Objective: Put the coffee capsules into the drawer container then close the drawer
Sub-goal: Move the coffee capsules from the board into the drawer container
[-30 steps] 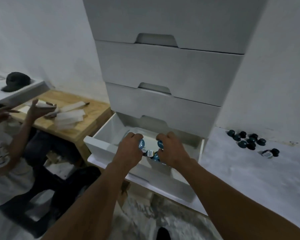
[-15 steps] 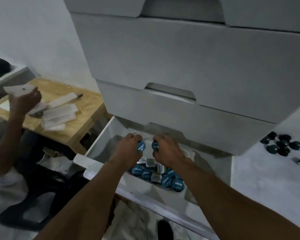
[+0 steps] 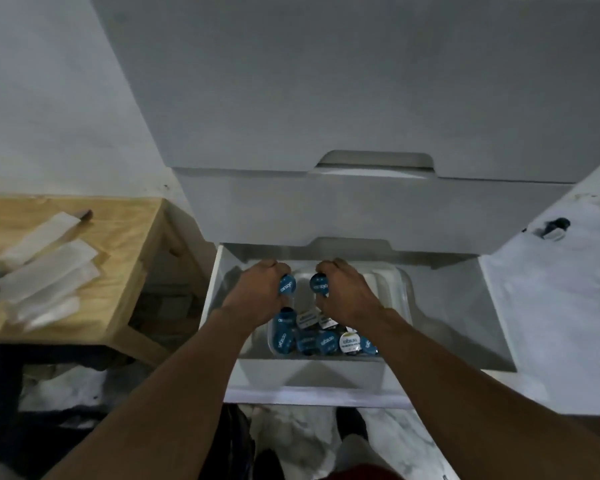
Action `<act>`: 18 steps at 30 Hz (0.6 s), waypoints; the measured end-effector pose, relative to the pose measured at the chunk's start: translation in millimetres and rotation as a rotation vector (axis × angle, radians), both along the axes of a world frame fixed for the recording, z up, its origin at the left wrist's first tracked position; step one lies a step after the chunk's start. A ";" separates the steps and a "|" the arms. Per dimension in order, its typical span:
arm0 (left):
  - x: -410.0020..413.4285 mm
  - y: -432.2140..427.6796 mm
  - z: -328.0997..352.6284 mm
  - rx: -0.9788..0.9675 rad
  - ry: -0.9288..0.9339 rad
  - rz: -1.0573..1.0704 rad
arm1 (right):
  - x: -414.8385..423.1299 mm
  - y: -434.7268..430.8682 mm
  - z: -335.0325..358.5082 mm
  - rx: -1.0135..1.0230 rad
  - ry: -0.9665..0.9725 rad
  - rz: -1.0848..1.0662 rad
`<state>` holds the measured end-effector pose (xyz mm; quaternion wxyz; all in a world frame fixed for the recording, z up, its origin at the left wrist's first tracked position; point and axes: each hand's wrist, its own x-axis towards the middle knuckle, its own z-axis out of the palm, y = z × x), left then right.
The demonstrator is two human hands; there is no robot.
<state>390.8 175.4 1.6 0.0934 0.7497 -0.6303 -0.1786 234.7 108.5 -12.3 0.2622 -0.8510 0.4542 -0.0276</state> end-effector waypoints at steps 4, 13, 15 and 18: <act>5.6 0.7 -10.5 0.031 -0.048 -0.123 | 7.1 9.5 -0.2 0.012 0.035 -0.065; 15.3 -9.7 -17.5 0.077 -0.254 -0.198 | 16.5 5.5 -12.0 0.001 0.127 -0.041; 16.2 -13.9 -17.1 0.090 -0.268 -0.193 | 17.9 2.4 -13.9 0.011 0.133 -0.037; 15.6 -17.5 -18.2 0.113 -0.295 -0.191 | 18.7 -2.7 -16.8 0.025 0.141 -0.012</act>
